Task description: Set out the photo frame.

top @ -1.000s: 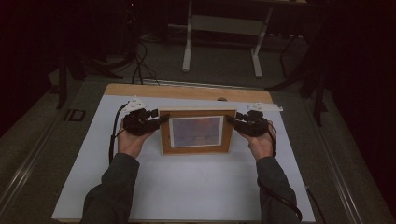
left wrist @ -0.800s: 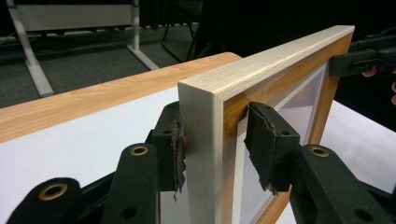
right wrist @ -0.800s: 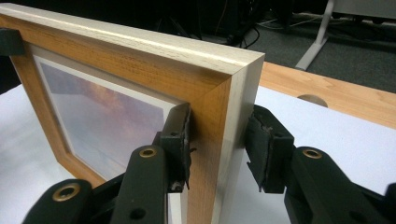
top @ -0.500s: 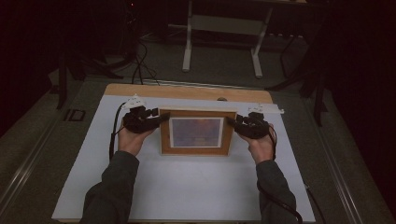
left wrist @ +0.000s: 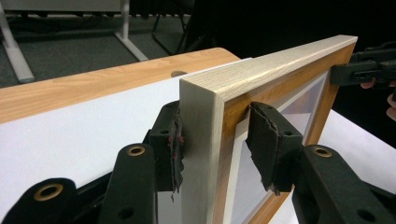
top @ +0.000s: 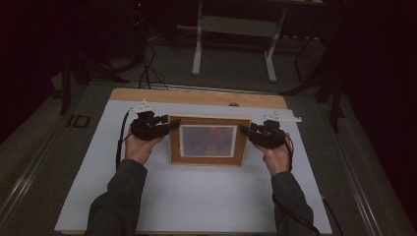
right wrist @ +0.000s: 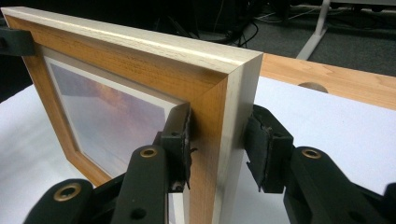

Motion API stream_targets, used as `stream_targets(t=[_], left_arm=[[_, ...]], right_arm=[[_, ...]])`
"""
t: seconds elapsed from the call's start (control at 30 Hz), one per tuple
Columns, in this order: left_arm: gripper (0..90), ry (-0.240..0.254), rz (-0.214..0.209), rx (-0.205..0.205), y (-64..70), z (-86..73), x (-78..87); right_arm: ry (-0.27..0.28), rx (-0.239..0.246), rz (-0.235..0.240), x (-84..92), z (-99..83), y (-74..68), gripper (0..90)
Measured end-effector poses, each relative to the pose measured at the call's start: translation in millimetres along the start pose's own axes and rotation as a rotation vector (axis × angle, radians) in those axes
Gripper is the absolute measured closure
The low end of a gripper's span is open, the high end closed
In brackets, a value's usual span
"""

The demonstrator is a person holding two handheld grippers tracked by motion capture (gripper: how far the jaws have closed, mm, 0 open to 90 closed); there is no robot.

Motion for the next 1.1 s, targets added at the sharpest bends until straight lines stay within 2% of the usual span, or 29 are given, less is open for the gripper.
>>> stream_targets(t=[0.3, 0.83, 1.1], left_arm=[[58.3, -0.008, -0.023, 0.017, 2.2, -1.3, 0.2], [58.9, -0.030, -0.037, 0.020, 6.5, -2.0, 5.6], [59.6, -0.045, -0.035, 0.037, 4.3, -1.9, 7.9]], right_arm=[[-0.003, -0.004, 0.000, 5.2, -2.6, 0.9, 62.1], [-0.008, -0.004, 0.011, 10.6, -4.9, -0.7, 62.2], [-0.016, -0.007, 0.018, 9.6, -4.5, -2.0, 62.2]])
Point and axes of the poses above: each handheld gripper's, and its own axes: x roughly backward along the jaws, z roughly out of its top, y roughly to its right, the point moved 1 cm from there along -x, roughly forward along the jaws, and after that the axes turned 2 degrees about z, right-handed, at the moved point
